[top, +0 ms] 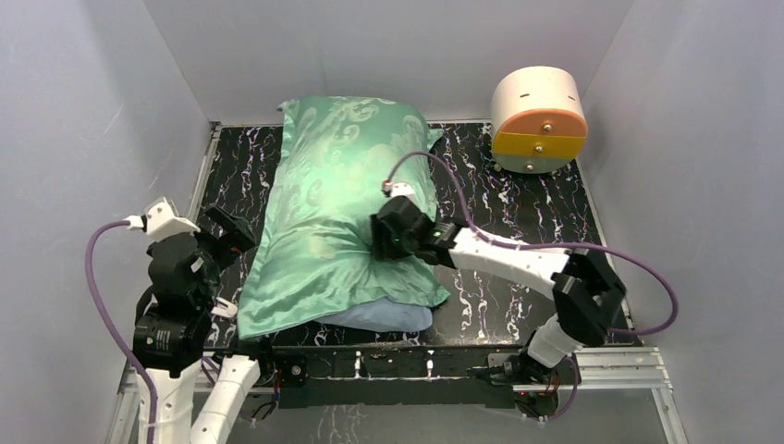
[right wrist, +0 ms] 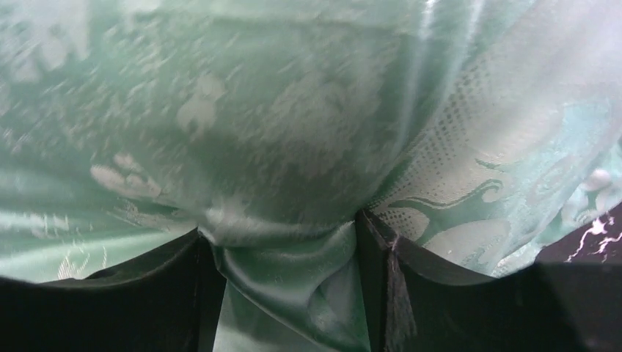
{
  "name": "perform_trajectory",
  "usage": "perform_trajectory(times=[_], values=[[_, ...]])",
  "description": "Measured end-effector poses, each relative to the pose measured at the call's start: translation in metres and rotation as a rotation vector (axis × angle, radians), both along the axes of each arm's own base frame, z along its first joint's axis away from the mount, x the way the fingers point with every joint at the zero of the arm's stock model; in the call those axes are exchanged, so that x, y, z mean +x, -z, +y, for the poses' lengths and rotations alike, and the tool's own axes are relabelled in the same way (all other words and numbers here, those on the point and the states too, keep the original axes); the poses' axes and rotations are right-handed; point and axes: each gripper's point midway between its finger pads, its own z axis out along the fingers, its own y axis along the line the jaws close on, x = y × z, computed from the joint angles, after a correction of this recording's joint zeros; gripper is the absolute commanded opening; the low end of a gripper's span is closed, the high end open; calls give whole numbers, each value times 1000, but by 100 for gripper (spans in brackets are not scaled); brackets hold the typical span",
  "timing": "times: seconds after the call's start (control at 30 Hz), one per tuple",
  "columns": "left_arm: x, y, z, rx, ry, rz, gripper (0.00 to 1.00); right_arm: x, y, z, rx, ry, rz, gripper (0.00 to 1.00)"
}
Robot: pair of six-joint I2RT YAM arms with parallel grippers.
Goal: Remove the pillowcase from the pillow
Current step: Turn over the pillow at the center of the board.
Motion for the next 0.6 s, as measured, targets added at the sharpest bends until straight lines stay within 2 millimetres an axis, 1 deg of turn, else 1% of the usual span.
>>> perform_trajectory(times=[0.07,0.13,0.17,0.2,0.27,0.33,0.37,0.4,0.43,0.47,0.5,0.53,0.57,0.6], values=[[2,1,-1,0,1,7,98,0,17,-22,73,42,56,67],[14,14,-7,-4,31,74,98,-1,31,-40,152,81,112,70],[25,27,-15,-12,63,133,98,-2,36,-47,190,98,137,71],[35,41,-23,-27,100,188,98,-3,38,-50,220,106,151,72],[51,72,-46,-79,205,300,98,-3,41,-50,268,110,175,74],[60,105,-75,-168,331,397,98,-4,42,-45,300,102,187,75],[62,115,-87,-211,380,418,98,-4,42,-43,310,94,191,75],[64,122,-102,-277,442,420,92,-4,42,-42,313,92,194,76],[66,124,-112,-332,486,407,71,-4,43,-41,314,91,200,76],[68,123,-121,-378,525,386,61,-5,44,-41,314,89,208,77],[70,118,-131,-429,571,361,33,-5,45,-42,316,89,214,77],[71,112,-143,-475,638,333,13,-5,45,-43,321,89,222,78],[71,109,-150,-502,671,327,0,-6,44,-43,326,87,225,79],[72,108,-153,-517,688,328,0,-6,43,-43,331,85,227,81]])
